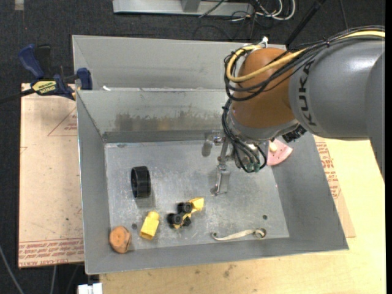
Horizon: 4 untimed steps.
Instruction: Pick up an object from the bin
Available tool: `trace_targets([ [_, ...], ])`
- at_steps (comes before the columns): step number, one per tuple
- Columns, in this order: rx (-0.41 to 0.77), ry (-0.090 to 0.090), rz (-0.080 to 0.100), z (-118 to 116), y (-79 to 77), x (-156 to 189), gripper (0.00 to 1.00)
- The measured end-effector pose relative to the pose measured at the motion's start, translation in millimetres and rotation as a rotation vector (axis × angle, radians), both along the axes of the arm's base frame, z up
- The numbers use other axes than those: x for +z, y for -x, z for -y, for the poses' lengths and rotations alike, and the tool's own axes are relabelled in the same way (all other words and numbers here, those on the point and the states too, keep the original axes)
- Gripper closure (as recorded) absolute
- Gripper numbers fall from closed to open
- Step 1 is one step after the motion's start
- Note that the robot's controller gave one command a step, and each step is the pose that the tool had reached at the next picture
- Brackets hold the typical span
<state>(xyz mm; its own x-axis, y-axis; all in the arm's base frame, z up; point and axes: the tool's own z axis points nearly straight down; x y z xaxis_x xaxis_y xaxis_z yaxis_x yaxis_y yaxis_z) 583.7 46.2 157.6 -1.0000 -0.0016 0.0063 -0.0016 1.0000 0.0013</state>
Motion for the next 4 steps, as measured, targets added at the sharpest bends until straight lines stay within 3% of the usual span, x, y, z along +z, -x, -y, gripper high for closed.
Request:
trace_targets([
  [1, -0.001, 0.0, 0.007, 0.2, -1.4, 4.8, 0.0],
  [2, 0.049, 0.001, 0.016, -22.5, -0.8, -31.0, 0.0],
  [3, 0.001, -0.002, 0.006, -27.0, 19.5, -62.8, 0.0],
  [4, -0.037, 0.0, 0.009, -34.9, 15.8, -76.3, 0.0],
])
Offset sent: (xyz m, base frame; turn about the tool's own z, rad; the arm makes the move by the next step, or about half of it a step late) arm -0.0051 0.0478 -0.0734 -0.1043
